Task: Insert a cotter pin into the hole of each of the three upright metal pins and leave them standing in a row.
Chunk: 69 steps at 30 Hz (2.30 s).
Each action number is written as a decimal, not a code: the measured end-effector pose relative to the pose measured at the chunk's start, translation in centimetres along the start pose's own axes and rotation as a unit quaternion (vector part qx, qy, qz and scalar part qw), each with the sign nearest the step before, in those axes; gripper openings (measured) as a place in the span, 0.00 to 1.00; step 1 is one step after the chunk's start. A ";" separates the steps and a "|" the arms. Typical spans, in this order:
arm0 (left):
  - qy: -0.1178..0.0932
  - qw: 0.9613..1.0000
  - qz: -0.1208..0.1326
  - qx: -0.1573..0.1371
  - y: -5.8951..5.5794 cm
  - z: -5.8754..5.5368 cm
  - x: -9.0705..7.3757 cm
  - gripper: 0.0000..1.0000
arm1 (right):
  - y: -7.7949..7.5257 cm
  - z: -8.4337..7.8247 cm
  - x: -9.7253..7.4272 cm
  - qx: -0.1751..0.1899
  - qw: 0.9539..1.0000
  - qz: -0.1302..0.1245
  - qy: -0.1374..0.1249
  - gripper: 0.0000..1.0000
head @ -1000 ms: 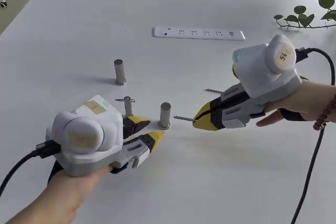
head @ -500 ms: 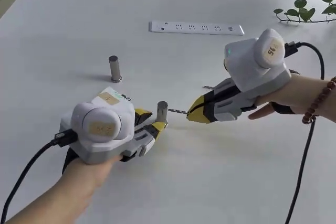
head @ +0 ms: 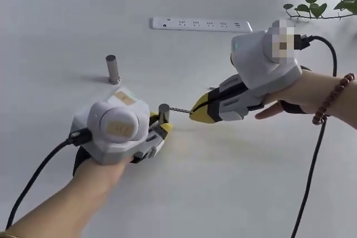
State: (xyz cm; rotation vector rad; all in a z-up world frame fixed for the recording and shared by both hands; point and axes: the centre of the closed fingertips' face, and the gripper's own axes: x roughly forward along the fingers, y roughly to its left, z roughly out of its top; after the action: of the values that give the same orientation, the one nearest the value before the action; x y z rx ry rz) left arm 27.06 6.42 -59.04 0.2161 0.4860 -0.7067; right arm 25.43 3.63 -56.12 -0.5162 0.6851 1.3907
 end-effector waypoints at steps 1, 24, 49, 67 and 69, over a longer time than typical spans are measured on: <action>0.000 1.000 0.001 -0.001 0.0 0.0 0.0 0.12 | 0.1 0.0 0.0 -0.001 1.000 0.001 0.000 0.00; -0.008 1.000 -0.018 -0.006 -0.3 0.0 0.2 0.11 | -0.6 0.4 1.0 -0.059 0.997 0.019 0.037 0.00; -0.013 0.999 0.005 -0.050 -0.4 -0.1 0.5 0.11 | -0.6 0.9 2.4 -0.042 0.998 0.008 0.042 0.02; -0.011 0.998 0.016 -0.053 -0.4 -0.2 0.5 0.11 | -0.4 0.8 1.4 -0.020 0.999 -0.010 0.040 0.00; -0.010 0.998 0.017 -0.055 -0.4 -0.2 0.5 0.11 | -0.5 0.9 1.5 -0.021 0.999 -0.010 0.040 0.00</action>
State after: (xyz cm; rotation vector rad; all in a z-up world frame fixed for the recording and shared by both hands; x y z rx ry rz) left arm 27.09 5.92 -59.49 0.1136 0.4993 -0.6460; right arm 26.08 5.29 -56.54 -0.6121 0.7147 1.3740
